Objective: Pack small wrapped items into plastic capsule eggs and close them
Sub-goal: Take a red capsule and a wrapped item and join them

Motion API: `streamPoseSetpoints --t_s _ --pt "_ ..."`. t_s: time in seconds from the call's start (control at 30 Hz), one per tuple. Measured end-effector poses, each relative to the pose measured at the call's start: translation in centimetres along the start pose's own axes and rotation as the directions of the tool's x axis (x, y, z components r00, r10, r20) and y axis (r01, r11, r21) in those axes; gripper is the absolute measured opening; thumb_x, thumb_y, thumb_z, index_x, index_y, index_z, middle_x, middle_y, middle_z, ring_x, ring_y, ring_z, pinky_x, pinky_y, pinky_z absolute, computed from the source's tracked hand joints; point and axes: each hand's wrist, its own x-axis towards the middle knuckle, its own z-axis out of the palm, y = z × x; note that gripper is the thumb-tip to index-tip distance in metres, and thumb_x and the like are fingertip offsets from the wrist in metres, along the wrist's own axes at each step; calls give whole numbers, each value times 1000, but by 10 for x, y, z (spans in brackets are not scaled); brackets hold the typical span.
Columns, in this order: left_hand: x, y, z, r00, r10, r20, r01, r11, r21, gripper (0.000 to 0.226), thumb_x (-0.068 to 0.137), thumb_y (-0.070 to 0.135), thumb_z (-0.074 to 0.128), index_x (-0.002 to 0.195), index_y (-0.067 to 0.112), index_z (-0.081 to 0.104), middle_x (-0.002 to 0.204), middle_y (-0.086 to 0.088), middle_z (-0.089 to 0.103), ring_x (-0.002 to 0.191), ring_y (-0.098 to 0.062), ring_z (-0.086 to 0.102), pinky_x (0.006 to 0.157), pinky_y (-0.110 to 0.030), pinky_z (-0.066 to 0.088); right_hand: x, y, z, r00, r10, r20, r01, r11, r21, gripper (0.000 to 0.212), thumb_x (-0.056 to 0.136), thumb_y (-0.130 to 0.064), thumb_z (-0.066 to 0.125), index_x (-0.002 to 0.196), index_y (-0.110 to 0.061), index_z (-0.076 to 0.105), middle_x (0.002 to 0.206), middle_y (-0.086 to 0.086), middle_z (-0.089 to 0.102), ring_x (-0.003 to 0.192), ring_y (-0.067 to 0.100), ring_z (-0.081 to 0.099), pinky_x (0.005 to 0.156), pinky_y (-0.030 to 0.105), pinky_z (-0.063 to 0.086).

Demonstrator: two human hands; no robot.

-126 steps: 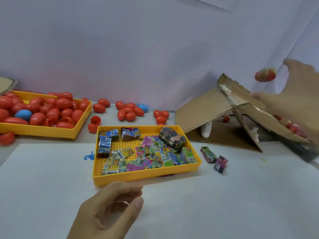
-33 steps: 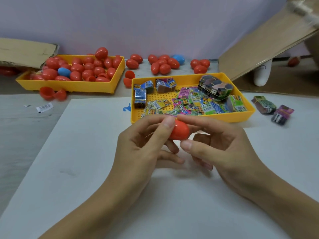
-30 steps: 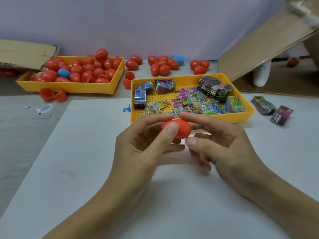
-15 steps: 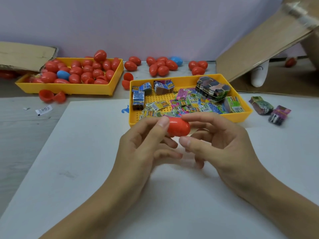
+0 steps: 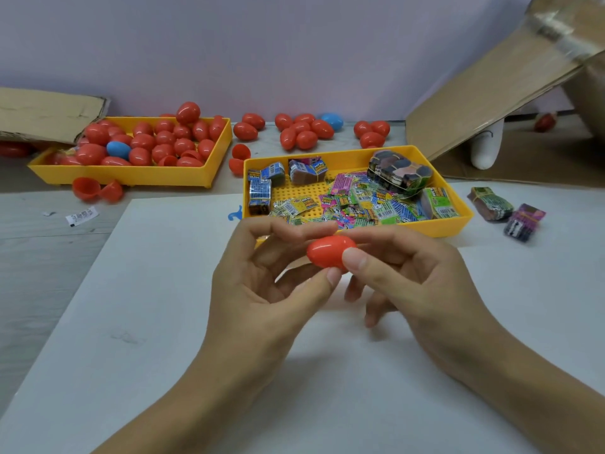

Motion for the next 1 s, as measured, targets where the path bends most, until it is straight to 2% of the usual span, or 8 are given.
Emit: streamPoseSetpoints --t_s 0.1,0.23,0.37,0.47,0.63,0.73,0.87,1.0 --pt "2 4 0 998 52 -38 -50 998 48 41 73 8 77 104 14 52 118 -8 71 100 -28 70 85 -30 55 -1 -2 0 999 32 -4 -32 999 42 35 75 -28 78 106 -15 70 88 9 76 64 23 71 45 28 52" --pt "3 6 1 974 224 -14 -216 953 214 47 72 9 81 110 14 54 114 -11 69 95 -29 68 78 -29 52 -1 -3 -1 996 58 67 -60 997 39 21 90 -33 67 103 -21 78 88 9 76 60 28 72 42 27 49" --pt "0 2 1 941 324 97 -334 852 403 59 70 2 84 116 19 50 106 -4 68 97 -32 66 74 -33 49 -2 -5 0 976 109 188 -123 990 65 50 81 -63 64 107 -22 76 85 14 76 58 27 71 44 26 50" --pt "-1 3 0 930 341 138 -368 847 385 51 74 7 81 115 18 53 108 -4 68 98 -32 66 77 -32 49 -2 -3 -2 986 35 165 -39 999 21 32 81 -40 69 111 -30 76 90 11 76 62 16 70 48 26 52" --pt "-2 5 -2 993 106 48 -108 993 43 25 81 12 66 105 16 62 96 -10 69 85 -28 66 74 -31 53 0 1 -3 996 50 74 -59 991 116 48 76 -13 78 122 -23 69 100 7 73 70 22 69 47 30 53" --pt "0 4 -1 994 -79 -71 78 997 -12 18 77 26 68 92 16 66 78 -9 62 66 -25 60 58 -31 50 2 4 -3 999 18 50 -21 997 68 34 71 -8 79 104 -18 72 93 7 72 69 17 66 44 29 51" --pt "5 4 0 945 -314 -94 310 949 -54 28 86 39 62 88 11 68 70 -11 56 51 -21 56 43 -30 46 1 6 -3 996 -52 74 52 999 3 34 74 -8 77 105 -21 77 90 3 72 65 15 60 45 27 49" --pt "9 6 -1 923 -382 -40 382 924 -19 50 83 57 64 89 8 68 67 -17 58 49 -24 57 44 -30 49 1 8 -4 988 -95 119 95 995 6 38 74 -1 75 108 -18 76 104 9 72 83 23 64 48 25 49"
